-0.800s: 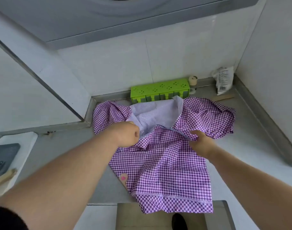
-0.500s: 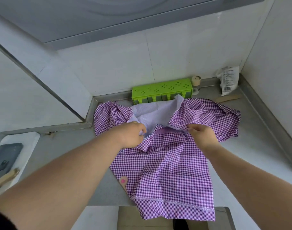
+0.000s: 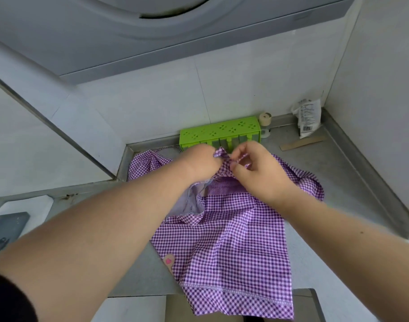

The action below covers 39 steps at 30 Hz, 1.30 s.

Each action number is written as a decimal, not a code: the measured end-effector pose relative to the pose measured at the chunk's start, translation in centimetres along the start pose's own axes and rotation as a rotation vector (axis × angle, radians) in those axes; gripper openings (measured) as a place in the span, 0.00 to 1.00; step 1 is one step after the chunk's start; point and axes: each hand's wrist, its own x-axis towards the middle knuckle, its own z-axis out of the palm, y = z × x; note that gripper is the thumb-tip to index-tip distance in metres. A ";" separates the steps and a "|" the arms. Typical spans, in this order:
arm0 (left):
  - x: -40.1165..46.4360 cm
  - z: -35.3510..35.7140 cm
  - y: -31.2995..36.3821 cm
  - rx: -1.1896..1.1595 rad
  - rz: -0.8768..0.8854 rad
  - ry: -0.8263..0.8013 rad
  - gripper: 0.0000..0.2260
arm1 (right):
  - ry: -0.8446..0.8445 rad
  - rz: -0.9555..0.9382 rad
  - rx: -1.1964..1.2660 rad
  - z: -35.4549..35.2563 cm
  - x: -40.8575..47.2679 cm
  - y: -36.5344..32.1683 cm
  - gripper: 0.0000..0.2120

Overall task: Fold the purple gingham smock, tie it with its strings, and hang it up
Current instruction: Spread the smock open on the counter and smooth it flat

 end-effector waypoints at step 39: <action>-23.0 -16.8 -23.4 -1.627 -0.291 0.529 0.10 | -0.383 0.160 0.022 7.1 -6.0 -18.9 0.18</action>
